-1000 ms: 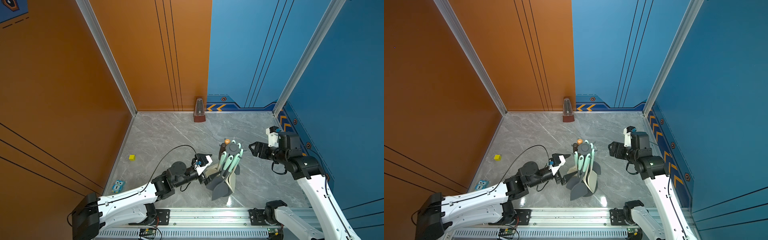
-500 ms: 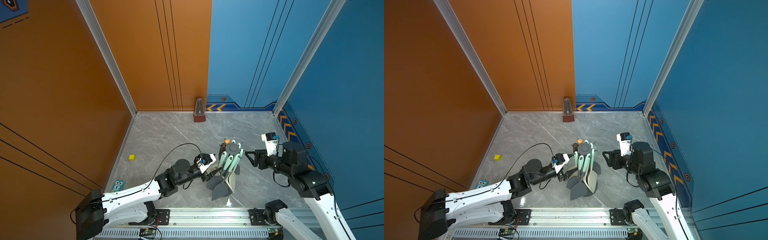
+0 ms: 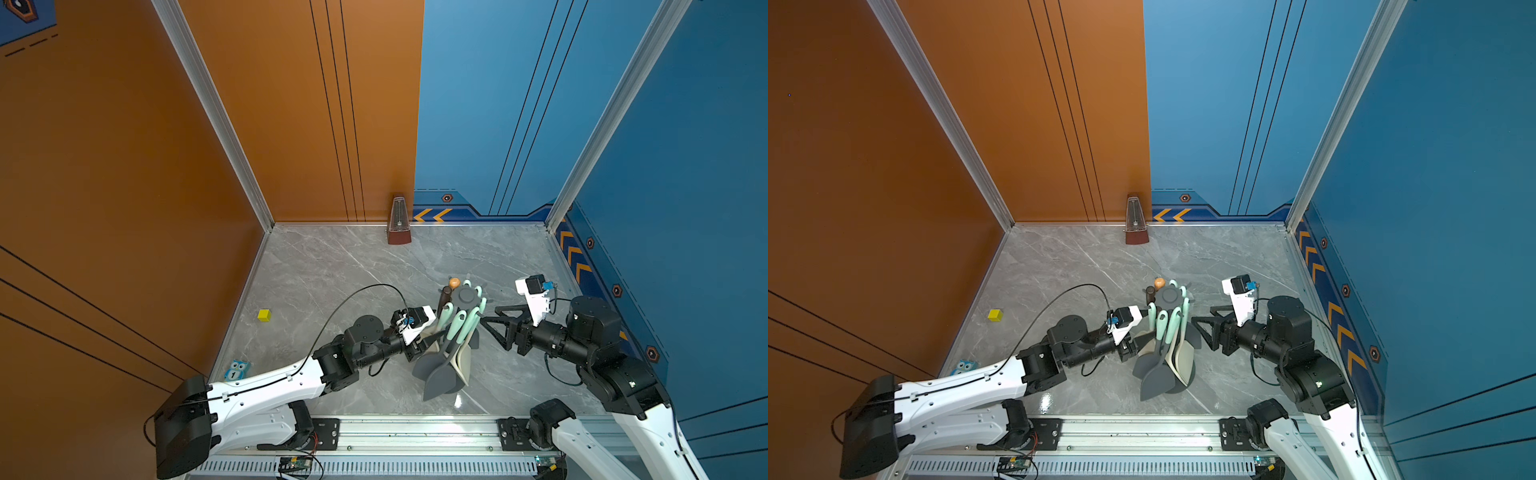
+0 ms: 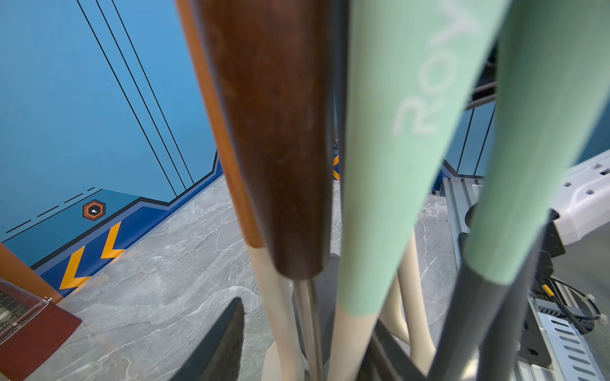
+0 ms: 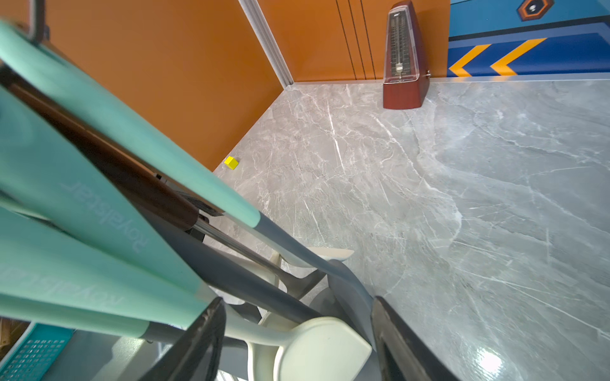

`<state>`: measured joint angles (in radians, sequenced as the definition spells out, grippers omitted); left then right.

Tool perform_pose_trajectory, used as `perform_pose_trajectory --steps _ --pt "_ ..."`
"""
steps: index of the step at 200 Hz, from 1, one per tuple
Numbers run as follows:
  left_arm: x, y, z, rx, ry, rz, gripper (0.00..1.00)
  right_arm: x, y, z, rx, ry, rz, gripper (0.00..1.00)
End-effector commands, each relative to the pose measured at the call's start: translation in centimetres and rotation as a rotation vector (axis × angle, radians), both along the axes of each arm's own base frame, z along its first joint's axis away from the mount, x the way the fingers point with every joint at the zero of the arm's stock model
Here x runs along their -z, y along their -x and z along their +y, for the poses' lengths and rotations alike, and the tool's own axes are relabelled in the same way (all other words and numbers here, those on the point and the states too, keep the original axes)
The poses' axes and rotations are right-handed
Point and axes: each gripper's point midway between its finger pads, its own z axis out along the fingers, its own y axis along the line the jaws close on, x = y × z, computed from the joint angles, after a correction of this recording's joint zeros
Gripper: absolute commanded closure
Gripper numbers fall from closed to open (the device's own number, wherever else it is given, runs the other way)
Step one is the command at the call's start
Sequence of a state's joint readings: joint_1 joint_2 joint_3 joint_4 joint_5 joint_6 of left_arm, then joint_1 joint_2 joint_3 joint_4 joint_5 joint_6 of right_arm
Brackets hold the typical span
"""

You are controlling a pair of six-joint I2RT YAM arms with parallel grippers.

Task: Take the spatula off the kitchen utensil rack
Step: Move the rack to the center of the board.

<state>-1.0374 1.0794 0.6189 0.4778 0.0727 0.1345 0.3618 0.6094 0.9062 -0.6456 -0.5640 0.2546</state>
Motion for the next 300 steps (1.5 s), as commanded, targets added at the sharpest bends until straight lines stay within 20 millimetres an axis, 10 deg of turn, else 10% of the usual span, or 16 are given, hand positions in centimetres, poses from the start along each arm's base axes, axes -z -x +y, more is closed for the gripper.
perform_pose_trajectory --steps 1,164,300 --pt "-1.7 0.4 -0.6 0.025 0.032 -0.015 0.49 -0.5 0.6 1.2 -0.071 -0.028 -0.032 0.31" --pt "-3.3 0.4 -1.7 0.047 0.06 -0.009 0.66 -1.5 1.3 2.4 -0.136 -0.006 -0.134 0.49" --pt "-4.4 0.2 -1.3 0.013 0.071 -0.05 0.8 -1.1 -0.5 4.7 -0.137 0.084 -0.276 0.99"
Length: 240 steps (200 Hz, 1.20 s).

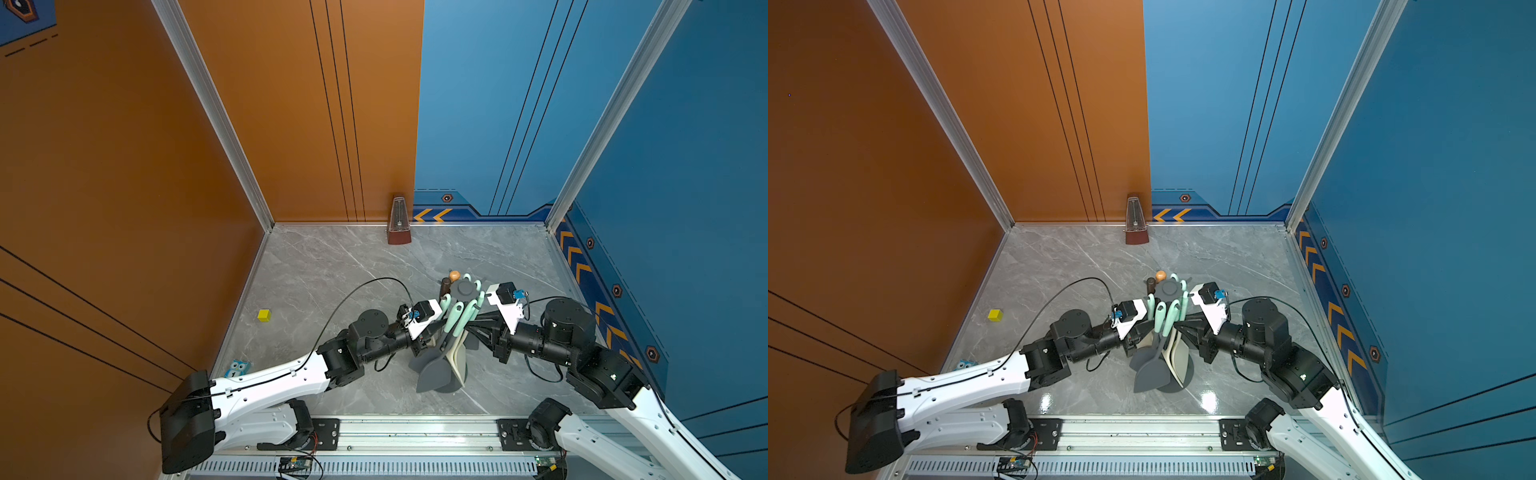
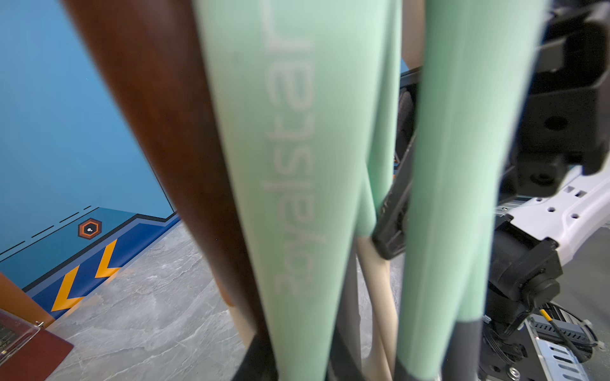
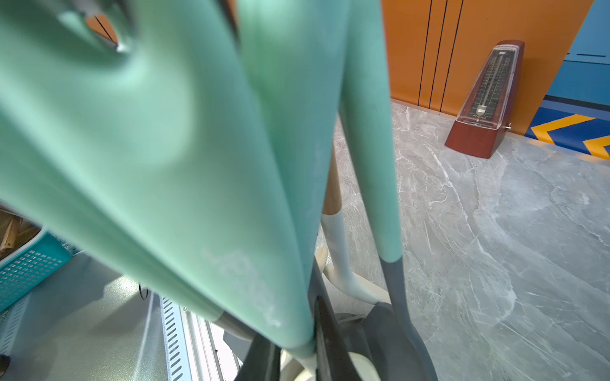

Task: Take the spatula off the kitchen utensil rack
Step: Move the rack to the center of the board.

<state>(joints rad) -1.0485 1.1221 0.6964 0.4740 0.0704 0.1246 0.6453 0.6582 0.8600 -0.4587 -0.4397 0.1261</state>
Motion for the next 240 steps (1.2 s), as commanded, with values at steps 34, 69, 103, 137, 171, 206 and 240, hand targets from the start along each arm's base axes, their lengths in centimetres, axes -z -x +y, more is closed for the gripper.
perform_pose_trajectory --steps 34,69,103,137,171,206,240 --pt "-3.0 0.5 0.5 -0.007 0.049 -0.071 0.81 -1.1 -2.4 0.3 0.076 0.027 -0.131 1.0" --pt "-3.9 0.5 1.0 -0.027 0.056 -0.106 0.81 -1.8 -3.2 2.0 0.045 0.083 -0.18 1.0" --pt "-4.8 0.2 1.9 -0.057 0.065 -0.144 0.81 -2.4 -4.3 3.4 0.031 0.118 -0.225 1.0" --pt "-5.7 -0.7 3.5 -0.095 0.088 -0.158 0.81 -3.0 -5.1 4.5 0.024 0.11 -0.256 1.0" --pt "-6.3 -1.4 4.0 -0.103 0.103 -0.155 0.81 -3.9 -5.7 5.6 0.021 0.081 -0.285 1.0" --pt "-7.4 -1.8 4.4 -0.115 0.12 -0.17 0.8 -5.0 -6.1 6.9 0.006 0.059 -0.309 1.0" --pt "-8.5 -2.3 5.3 -0.141 0.137 -0.182 0.79 -5.0 -6.8 8.2 -0.007 0.062 -0.308 1.0"
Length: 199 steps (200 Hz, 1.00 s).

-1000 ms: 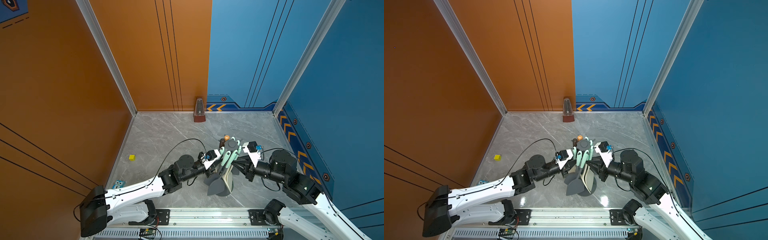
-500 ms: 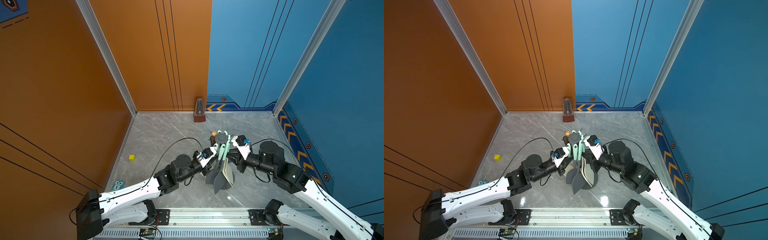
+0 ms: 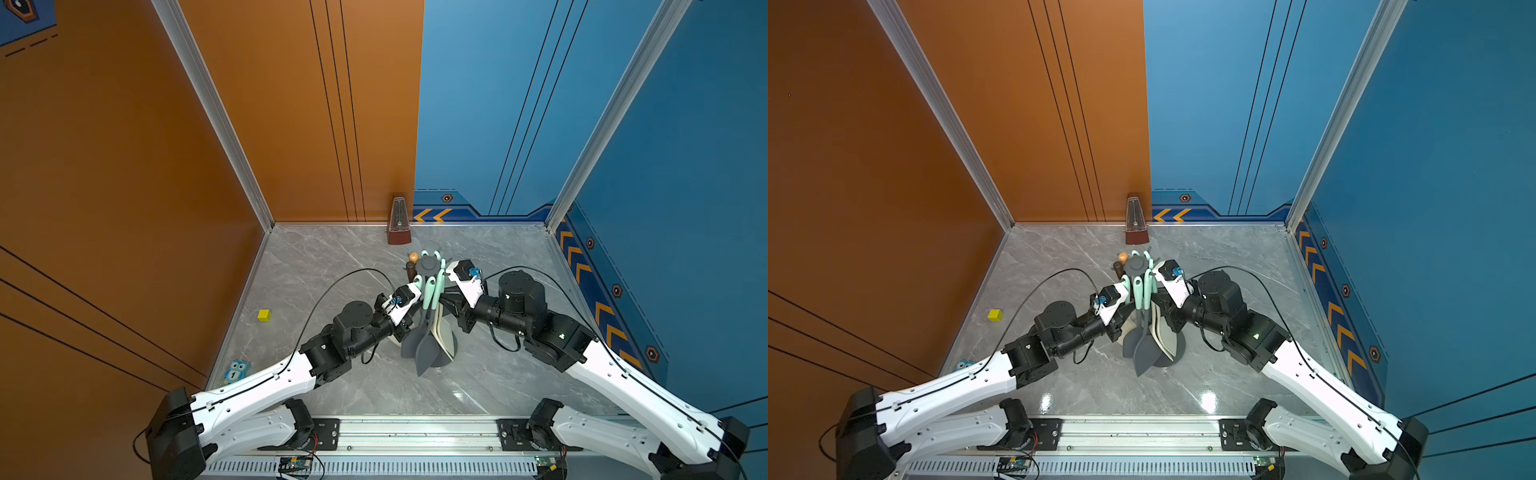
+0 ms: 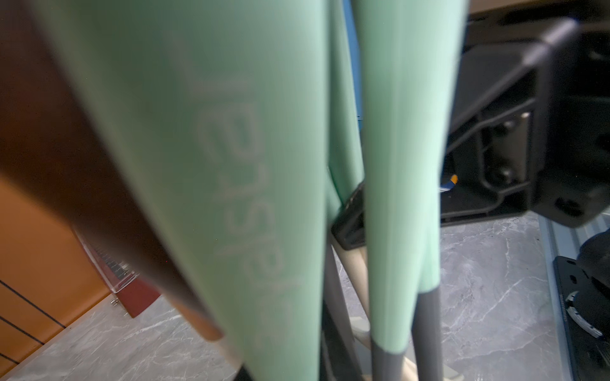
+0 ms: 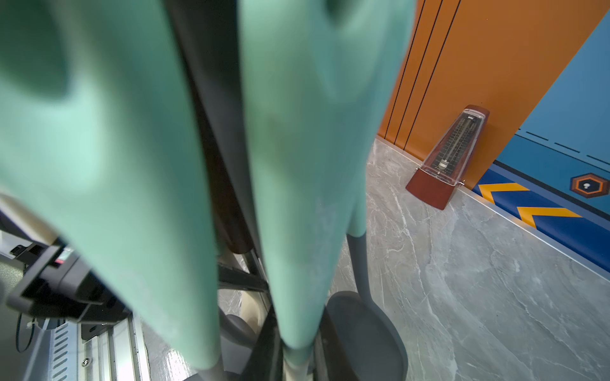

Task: Take the spatula off the kitchen utensil rack
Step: Move the rack to the center of the board.

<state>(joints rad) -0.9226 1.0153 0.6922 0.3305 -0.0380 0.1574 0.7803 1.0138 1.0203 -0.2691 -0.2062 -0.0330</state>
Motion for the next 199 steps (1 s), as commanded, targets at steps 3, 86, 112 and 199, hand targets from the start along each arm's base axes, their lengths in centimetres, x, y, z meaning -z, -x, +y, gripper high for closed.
perform_pose_trajectory --steps 3,86,112,199 --pt "-8.4 2.1 -0.1 0.091 0.171 -0.191 0.8 -3.9 -0.3 2.2 -0.058 -0.072 -0.131 1.0" --pt "-8.8 0.6 -0.2 0.078 0.141 -0.166 0.79 -3.9 -2.5 1.6 0.024 -0.096 -0.118 1.0" --pt "-7.3 0.1 -0.4 0.064 0.12 -0.137 0.79 -3.1 -3.0 0.3 0.06 -0.076 -0.098 1.0" --pt "-3.5 -1.7 0.8 -0.018 0.083 -0.07 0.78 -2.1 -4.6 -2.5 0.138 -0.025 -0.114 1.0"
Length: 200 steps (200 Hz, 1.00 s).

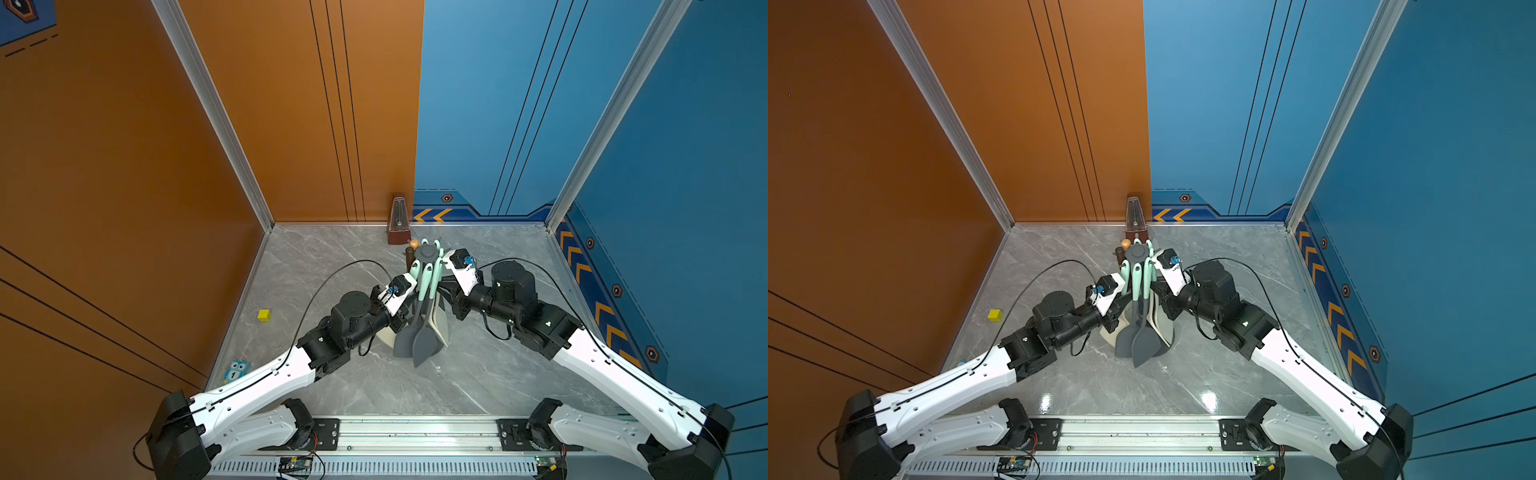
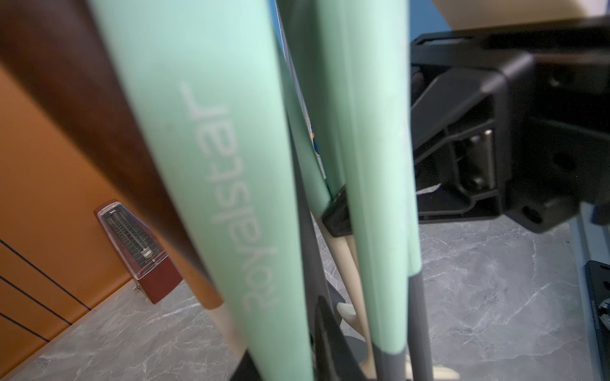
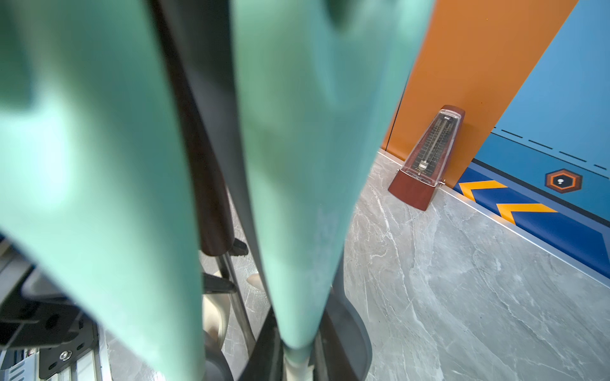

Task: Take the spatula off the kitchen utensil rack
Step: Move the rack to the center of the board, then take off the spatula from the rack.

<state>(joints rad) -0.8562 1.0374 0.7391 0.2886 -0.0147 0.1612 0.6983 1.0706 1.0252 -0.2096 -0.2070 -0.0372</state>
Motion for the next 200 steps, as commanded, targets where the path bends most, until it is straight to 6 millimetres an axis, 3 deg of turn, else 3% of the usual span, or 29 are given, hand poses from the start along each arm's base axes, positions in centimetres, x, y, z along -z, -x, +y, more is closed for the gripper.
perform_pose_trajectory --steps 1,84,143,200 --pt "-3.0 0.2 -0.2 0.025 0.096 -0.082 0.78 -2.4 -1.2 -1.6 0.057 -0.017 -0.106 1.0" --pt "-2.3 -0.4 0.1 0.015 0.104 -0.072 0.77 -3.6 -1.0 -3.7 0.113 -0.012 -0.156 1.0" --pt "-1.9 -0.6 0.2 0.012 0.104 -0.058 0.77 -5.7 -0.3 -4.9 0.147 -0.064 -0.227 1.0" --pt "-1.7 -0.4 -0.2 0.035 0.108 -0.052 0.77 -4.8 -0.6 -4.8 0.147 -0.07 -0.22 1.0"
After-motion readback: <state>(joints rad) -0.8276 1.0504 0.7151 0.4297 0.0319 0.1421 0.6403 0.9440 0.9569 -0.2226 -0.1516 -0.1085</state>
